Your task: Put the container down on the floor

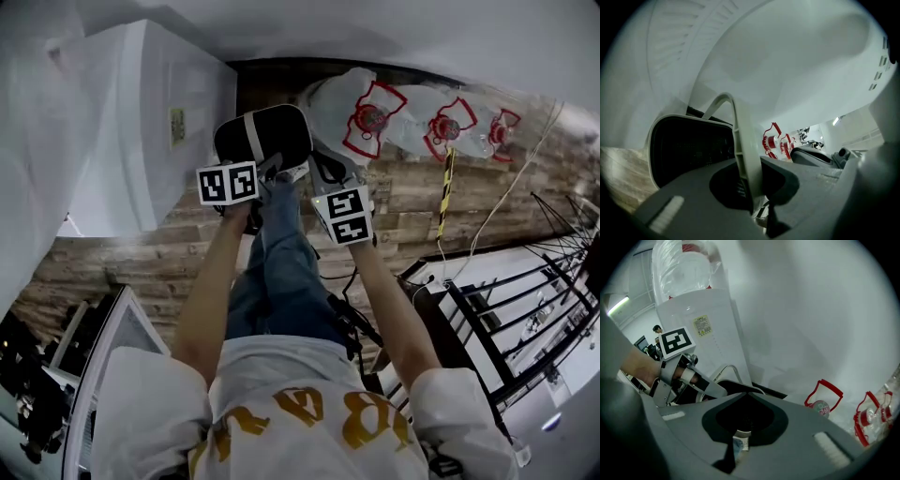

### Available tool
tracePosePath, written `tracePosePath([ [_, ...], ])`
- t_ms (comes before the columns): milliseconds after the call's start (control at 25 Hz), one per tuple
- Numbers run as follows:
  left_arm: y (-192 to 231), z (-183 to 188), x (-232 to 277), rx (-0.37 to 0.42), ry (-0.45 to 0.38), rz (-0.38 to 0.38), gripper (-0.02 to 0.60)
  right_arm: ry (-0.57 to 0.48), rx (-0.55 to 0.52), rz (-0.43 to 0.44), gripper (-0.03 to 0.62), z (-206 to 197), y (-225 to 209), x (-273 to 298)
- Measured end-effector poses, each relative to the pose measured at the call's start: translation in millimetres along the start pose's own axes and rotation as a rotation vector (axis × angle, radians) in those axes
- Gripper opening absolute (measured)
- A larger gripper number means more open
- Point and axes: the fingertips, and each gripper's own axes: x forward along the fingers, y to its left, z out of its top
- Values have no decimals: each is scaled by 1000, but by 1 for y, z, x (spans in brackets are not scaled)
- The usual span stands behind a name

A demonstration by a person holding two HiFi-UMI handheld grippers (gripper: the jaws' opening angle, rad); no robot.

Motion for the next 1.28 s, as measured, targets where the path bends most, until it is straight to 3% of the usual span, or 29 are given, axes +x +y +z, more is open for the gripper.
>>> tracePosePath([
  [560, 79, -3, 44, -49, 1, 116, 20, 70, 12, 46, 28, -47, -8, 52],
  [960, 122, -20, 78, 44, 79, 208, 18, 103, 16, 70, 28, -73, -14, 87],
  [1280, 154, -26, 101, 30, 54, 241, 18, 146, -12, 76, 28, -103, -14, 107],
])
